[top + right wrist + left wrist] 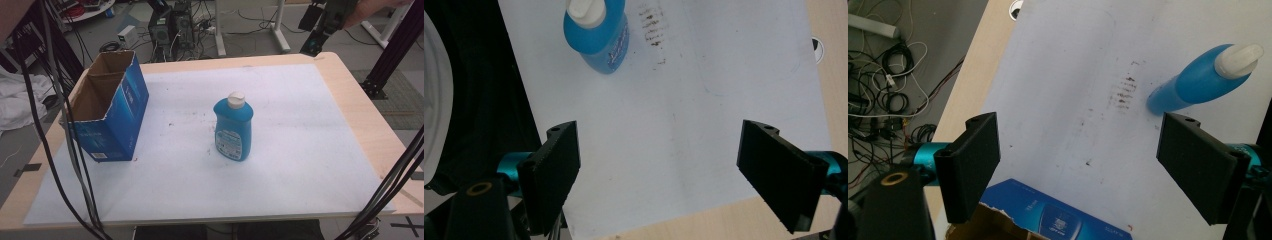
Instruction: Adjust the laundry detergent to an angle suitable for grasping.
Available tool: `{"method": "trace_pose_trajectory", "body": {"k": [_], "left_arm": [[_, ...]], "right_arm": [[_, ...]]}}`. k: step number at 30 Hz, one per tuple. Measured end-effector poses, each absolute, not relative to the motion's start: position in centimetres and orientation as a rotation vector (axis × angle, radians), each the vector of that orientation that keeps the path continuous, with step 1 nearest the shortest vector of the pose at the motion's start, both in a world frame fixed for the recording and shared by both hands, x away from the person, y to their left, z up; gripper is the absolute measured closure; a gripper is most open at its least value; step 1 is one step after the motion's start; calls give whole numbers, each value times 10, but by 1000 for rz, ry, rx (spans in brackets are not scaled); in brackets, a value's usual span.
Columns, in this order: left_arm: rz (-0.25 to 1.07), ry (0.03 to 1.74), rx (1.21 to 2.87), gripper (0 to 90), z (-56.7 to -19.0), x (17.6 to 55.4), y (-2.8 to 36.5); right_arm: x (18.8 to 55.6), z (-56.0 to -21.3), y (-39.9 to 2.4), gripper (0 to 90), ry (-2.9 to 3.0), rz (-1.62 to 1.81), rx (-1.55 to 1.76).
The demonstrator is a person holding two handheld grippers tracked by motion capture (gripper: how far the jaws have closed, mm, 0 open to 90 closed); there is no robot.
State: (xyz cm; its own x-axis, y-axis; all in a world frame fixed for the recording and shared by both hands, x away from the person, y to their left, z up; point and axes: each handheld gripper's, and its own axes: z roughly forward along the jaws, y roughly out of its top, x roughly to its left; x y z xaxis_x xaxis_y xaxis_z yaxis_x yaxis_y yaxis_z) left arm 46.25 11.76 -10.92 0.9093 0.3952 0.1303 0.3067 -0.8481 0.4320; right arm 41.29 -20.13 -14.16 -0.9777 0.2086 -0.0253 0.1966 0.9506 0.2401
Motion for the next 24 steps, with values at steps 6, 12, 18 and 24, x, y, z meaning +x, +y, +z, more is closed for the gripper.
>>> {"method": "trace_pose_trajectory", "body": {"k": [6,12,18,24], "left_arm": [[292,508,2668,177,-110,462,116],[287,502,2669,177,-110,461,115],[289,499,2675,176,-111,461,114],[295,496,2673,176,-110,459,113]], "right_arm": [[413,-143,-204,168,3060,373,324],[413,-146,-207,168,3069,366,338],[413,-146,-208,167,3062,369,352],[413,-149,-208,167,3068,378,339]]}}
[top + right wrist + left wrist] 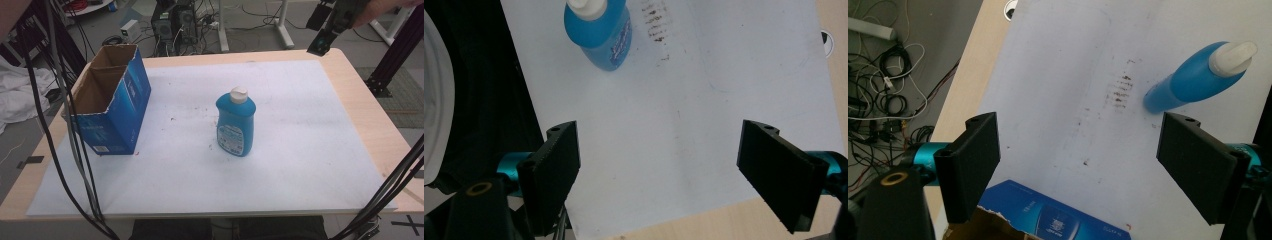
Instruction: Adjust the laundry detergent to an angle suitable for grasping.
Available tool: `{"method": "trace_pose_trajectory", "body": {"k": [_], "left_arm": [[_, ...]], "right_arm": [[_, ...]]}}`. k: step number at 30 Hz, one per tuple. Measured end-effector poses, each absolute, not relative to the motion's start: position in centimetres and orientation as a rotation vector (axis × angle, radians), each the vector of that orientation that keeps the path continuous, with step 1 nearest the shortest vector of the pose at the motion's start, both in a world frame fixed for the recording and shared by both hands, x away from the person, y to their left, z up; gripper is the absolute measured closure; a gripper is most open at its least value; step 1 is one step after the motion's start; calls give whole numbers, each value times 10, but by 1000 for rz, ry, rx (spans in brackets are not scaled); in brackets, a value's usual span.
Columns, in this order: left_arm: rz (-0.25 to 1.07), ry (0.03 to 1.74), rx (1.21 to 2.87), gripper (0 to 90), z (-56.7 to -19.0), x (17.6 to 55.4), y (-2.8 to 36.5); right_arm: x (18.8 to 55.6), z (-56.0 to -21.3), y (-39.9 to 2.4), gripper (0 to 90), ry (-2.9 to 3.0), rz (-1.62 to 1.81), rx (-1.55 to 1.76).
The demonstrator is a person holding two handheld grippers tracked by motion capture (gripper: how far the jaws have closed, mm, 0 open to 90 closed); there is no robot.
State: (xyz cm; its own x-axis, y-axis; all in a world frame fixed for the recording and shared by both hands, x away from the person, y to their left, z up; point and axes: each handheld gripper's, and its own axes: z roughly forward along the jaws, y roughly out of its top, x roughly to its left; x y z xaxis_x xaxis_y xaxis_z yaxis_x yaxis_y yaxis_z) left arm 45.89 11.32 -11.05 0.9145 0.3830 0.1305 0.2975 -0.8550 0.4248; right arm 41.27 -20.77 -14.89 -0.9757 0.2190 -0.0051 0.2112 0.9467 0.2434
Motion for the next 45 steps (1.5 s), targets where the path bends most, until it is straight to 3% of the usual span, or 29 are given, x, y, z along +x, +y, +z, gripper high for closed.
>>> {"method": "trace_pose_trajectory", "body": {"k": [45], "left_arm": [[225,476,2767,176,-120,461,113]], "right_arm": [[423,-153,-207,167,3097,376,355]]}}
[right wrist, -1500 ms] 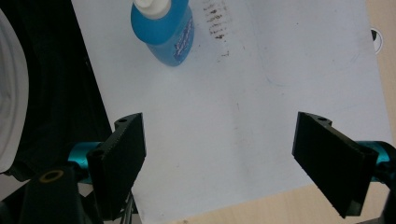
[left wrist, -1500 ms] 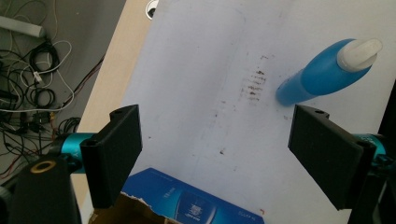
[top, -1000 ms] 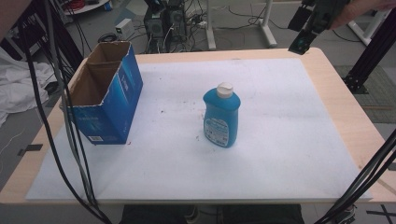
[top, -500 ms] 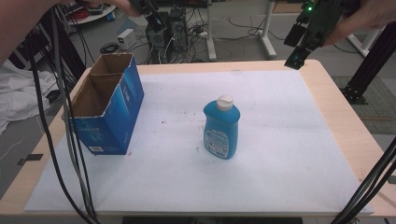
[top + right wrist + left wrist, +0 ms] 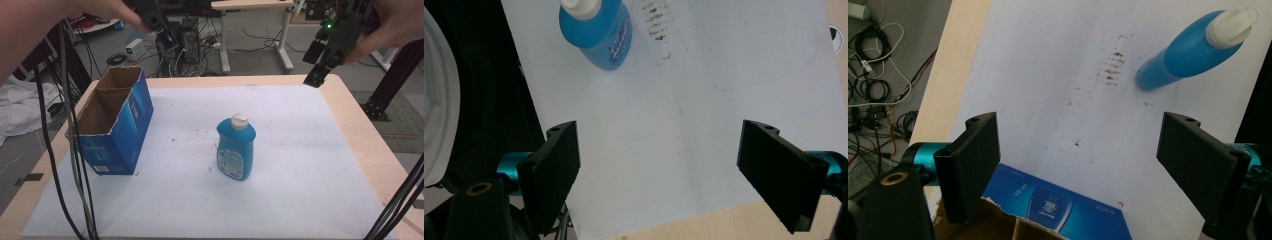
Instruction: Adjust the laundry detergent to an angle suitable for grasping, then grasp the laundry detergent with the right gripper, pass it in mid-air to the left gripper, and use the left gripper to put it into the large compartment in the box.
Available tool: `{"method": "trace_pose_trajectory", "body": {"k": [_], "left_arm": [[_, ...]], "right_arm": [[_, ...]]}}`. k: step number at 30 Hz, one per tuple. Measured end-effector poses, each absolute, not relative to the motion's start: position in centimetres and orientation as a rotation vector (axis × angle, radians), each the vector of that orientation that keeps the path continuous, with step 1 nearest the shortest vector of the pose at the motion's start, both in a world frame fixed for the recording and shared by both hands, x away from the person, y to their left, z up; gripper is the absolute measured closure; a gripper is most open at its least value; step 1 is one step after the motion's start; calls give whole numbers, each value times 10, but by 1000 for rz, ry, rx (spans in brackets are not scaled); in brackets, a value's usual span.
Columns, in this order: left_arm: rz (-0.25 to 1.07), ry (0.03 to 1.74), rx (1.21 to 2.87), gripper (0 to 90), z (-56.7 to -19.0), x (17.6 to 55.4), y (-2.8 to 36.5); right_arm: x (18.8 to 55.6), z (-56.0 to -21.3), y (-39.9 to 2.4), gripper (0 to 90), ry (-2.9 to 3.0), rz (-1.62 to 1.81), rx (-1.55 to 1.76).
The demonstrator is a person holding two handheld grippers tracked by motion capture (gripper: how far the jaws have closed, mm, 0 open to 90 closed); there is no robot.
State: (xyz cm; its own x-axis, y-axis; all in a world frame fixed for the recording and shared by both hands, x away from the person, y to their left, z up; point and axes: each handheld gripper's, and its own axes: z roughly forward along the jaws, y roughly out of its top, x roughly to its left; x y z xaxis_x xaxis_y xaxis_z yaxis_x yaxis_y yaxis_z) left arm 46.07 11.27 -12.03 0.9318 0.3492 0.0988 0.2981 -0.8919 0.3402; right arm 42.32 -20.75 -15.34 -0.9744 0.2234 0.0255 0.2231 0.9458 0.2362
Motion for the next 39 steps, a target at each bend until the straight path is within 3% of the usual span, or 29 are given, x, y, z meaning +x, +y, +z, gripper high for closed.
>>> {"method": "trace_pose_trajectory", "body": {"k": [39], "left_arm": [[194,476,2767,176,-120,460,116]], "right_arm": [[426,-152,-207,167,3103,387,357]]}}
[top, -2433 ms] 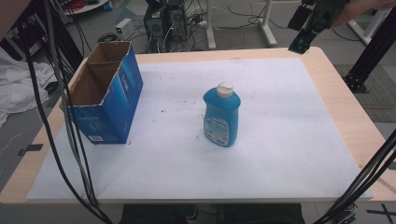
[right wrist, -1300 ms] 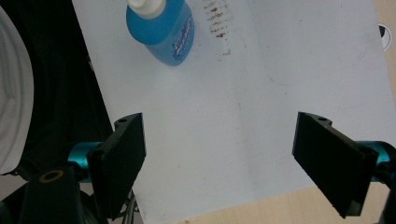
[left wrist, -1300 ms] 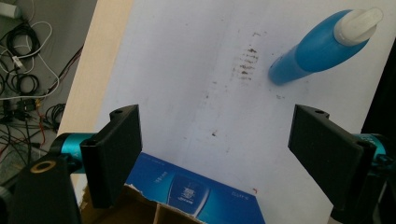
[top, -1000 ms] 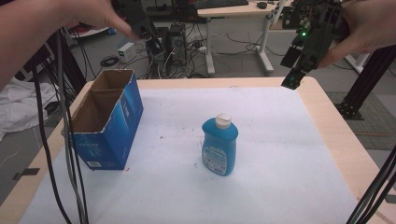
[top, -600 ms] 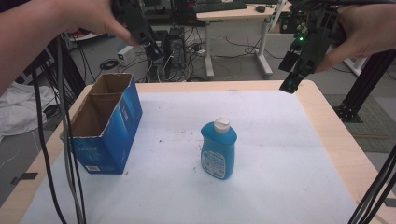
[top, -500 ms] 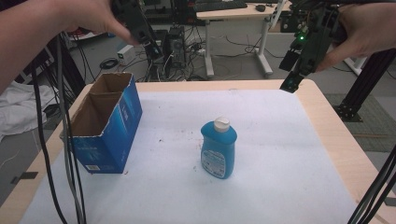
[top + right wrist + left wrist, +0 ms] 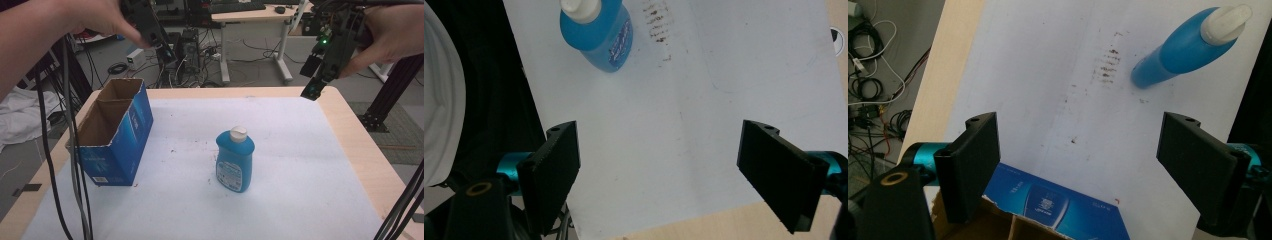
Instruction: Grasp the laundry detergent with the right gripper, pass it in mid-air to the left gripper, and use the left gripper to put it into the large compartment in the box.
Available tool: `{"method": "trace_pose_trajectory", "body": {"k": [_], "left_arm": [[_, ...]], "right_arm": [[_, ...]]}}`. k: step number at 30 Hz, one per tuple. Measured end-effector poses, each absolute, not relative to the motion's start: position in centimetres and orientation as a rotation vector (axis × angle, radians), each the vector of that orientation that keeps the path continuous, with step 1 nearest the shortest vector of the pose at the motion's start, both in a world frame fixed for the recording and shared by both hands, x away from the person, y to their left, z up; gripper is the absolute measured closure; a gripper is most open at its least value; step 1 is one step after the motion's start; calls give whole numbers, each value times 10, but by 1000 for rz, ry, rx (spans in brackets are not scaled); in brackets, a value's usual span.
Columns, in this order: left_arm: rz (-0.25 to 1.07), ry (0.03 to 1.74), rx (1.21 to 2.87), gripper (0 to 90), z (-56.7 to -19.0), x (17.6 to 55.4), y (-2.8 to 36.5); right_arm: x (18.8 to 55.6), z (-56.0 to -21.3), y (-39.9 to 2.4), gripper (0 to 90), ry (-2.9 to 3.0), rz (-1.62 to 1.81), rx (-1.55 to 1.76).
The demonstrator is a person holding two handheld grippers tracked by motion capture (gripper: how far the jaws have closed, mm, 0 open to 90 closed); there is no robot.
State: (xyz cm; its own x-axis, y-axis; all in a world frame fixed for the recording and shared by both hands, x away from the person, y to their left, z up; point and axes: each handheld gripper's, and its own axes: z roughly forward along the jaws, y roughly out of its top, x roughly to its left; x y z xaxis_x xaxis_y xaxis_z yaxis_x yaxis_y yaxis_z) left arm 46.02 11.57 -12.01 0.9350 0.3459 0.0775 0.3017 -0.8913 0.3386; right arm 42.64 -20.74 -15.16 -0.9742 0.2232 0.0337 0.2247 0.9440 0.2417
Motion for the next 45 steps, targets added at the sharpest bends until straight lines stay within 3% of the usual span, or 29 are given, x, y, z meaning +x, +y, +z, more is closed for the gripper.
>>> {"method": "trace_pose_trajectory", "body": {"k": [27,45], "left_arm": [[225,469,2781,176,-116,447,120],[220,465,2785,177,-120,442,121]], "right_arm": [[408,-156,-216,167,-3132,-548,-412],[392,-190,-212,166,-3128,-664,-436]]}}
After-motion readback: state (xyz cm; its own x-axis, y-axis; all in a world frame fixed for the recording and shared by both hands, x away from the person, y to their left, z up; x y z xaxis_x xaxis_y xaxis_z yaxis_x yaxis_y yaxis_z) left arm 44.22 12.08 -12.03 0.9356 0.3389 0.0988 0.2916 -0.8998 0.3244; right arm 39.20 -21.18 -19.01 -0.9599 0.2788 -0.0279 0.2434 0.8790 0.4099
